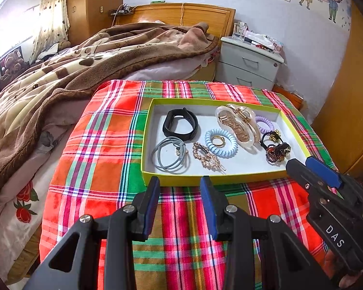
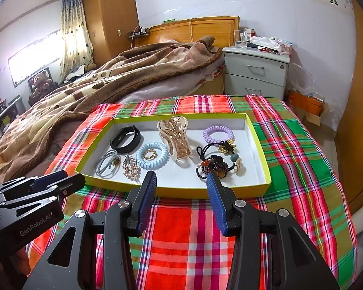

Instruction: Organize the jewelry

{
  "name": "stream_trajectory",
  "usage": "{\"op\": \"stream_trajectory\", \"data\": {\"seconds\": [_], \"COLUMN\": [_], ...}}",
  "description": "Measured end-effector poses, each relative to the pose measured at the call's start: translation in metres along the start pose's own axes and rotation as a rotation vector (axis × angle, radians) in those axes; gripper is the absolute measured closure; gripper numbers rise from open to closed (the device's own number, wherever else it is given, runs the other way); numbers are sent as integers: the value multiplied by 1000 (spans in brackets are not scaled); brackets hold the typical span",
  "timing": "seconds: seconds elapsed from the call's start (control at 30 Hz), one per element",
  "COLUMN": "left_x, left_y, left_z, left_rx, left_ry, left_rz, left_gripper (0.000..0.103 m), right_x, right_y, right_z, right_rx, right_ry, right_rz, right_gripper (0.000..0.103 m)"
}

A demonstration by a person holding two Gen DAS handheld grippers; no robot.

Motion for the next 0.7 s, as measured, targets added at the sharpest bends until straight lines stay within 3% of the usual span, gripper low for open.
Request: {"op": "stream_trajectory", "data": {"seconds": [0.7], "left_x": [7], "left_y": [-1], "left_z": [8], "left_rx": [-12], "left_ry": [-3], "left_rz": [14], "left_gripper": [67], "right_x": [5], "right_y": [0], "right_z": [3], "right_rx": [0], "right_ry": [4], "right_rz": [12], "right_gripper": [59]}}
Point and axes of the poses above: each gripper's, at about its wrist camera, not at the fingertips, and x roughly the way its jaws point, z to its left, y to its underside, the point moved 2 cm from there along x, roughly the way its jaws point, and after that the axes turned 15 degrees about -x, right-handed, at the moved point
